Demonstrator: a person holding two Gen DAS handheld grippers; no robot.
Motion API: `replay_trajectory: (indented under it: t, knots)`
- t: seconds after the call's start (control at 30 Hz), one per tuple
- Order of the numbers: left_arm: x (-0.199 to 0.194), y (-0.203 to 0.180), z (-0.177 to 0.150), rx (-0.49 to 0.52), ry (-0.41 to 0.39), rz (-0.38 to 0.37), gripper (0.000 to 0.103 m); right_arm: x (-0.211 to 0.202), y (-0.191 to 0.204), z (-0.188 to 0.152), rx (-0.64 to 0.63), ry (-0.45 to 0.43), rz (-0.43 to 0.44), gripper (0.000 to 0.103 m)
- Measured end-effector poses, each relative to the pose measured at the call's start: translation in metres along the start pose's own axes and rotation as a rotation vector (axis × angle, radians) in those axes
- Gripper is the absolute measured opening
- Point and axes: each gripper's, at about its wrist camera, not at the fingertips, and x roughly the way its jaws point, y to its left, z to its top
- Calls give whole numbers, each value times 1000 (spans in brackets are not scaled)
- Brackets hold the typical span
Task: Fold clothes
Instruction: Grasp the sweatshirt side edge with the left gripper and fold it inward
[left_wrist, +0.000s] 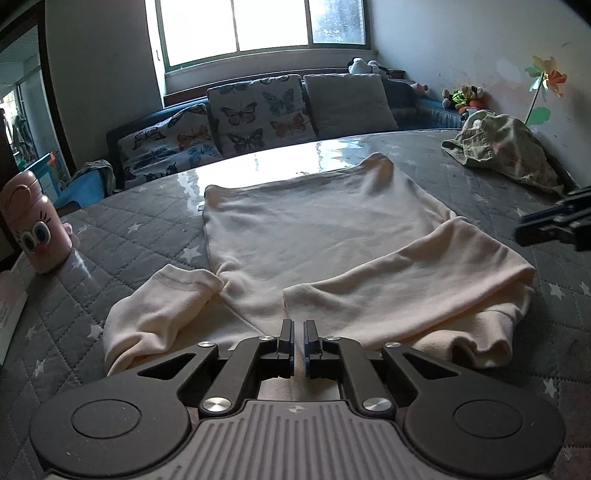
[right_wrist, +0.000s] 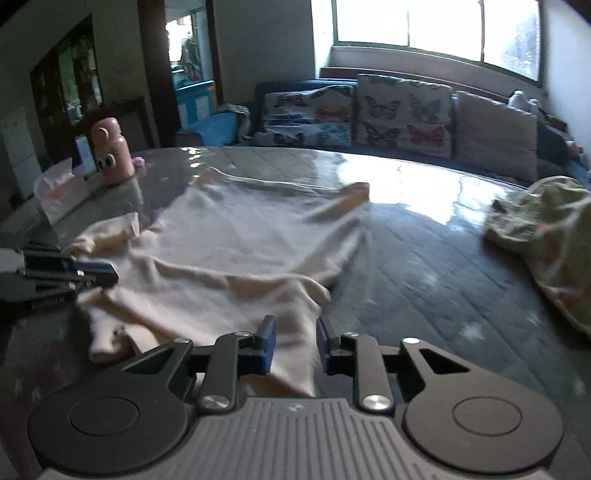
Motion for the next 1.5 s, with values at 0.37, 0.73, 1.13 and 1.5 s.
replay_trajectory:
  t: [0.37,0.73,1.13,1.5]
  knots:
    - [12,2,2,-15,6,-23,7,52,7,10,-2,34,-52,20]
    - [15,9,0,-42,9,-14,9,54,8,11,-4,16,-57,20]
    - [4,46,7,-37,-71,155,51,63,19,12,-13,23,-13,32]
    - [34,66,0,-45,-21,214,9,62,28,13,-20,23,-1,45]
